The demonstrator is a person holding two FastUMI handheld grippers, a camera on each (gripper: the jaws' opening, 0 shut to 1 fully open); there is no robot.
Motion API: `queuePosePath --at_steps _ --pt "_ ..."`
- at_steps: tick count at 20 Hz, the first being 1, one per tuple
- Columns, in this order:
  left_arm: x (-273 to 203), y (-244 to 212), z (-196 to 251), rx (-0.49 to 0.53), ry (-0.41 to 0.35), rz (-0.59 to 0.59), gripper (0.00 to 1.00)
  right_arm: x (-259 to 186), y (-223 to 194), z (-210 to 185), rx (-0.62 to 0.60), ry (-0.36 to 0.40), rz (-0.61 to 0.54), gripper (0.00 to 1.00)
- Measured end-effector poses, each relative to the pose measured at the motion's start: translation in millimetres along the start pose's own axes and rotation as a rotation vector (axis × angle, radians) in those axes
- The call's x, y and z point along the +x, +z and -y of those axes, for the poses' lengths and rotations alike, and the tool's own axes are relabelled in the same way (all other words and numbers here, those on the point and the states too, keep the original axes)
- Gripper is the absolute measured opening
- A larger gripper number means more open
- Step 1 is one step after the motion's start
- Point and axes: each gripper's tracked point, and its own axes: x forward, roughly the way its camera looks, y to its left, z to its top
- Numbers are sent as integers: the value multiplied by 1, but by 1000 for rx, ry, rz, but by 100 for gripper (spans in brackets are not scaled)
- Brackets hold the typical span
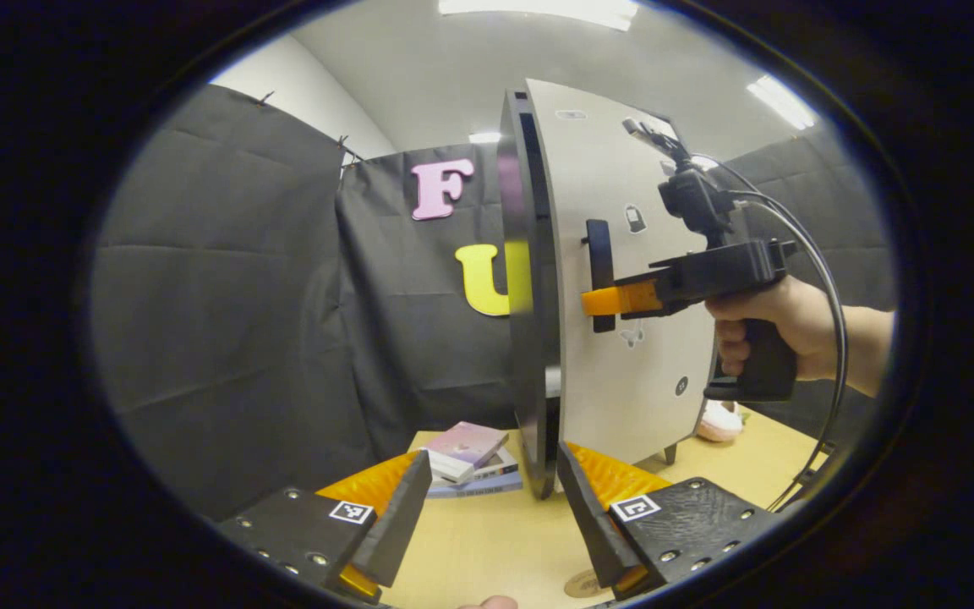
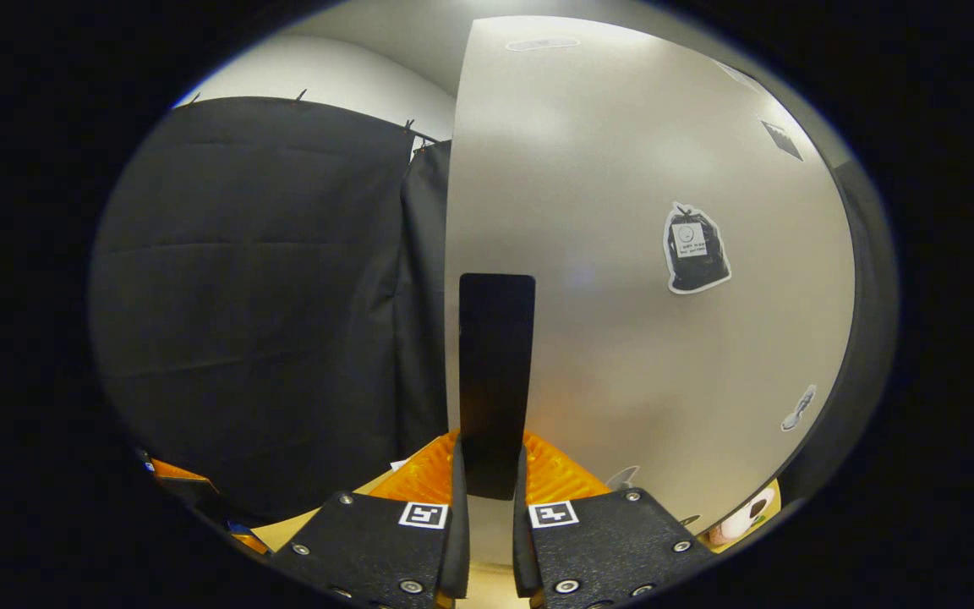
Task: Open the cabinet door with the right hand, grasp the bottle in the cabinet with the left hand and place it on the coaster, then close the cabinet door with the right hand.
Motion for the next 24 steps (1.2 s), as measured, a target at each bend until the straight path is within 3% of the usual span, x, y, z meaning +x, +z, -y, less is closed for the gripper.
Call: queuePosePath --at_steps 2,5,6,10,13,14,24 --pt "-3 3 7 1 -13 6 86 -2 -1 2 2 14 -5 21" --pt "-8 4 18 15 -24 3 90 -6 -3 5 -8 40 -3 21" --pt "-9 4 19 24 -15 1 82 -7 -3 5 -11 49 -1 21" --pt "-13 10 26 32 10 17 90 -15 -5 7 -21 97 2 21" --pt "-16 14 33 36 24 20 86 -21 -6 10 -28 129 7 20" --pt "-16 15 35 38 31 18 90 -24 -6 10 -31 140 11 21" --pt "-6 12 74 38 75 -6 90 -49 -9 22 -55 247 33 20"
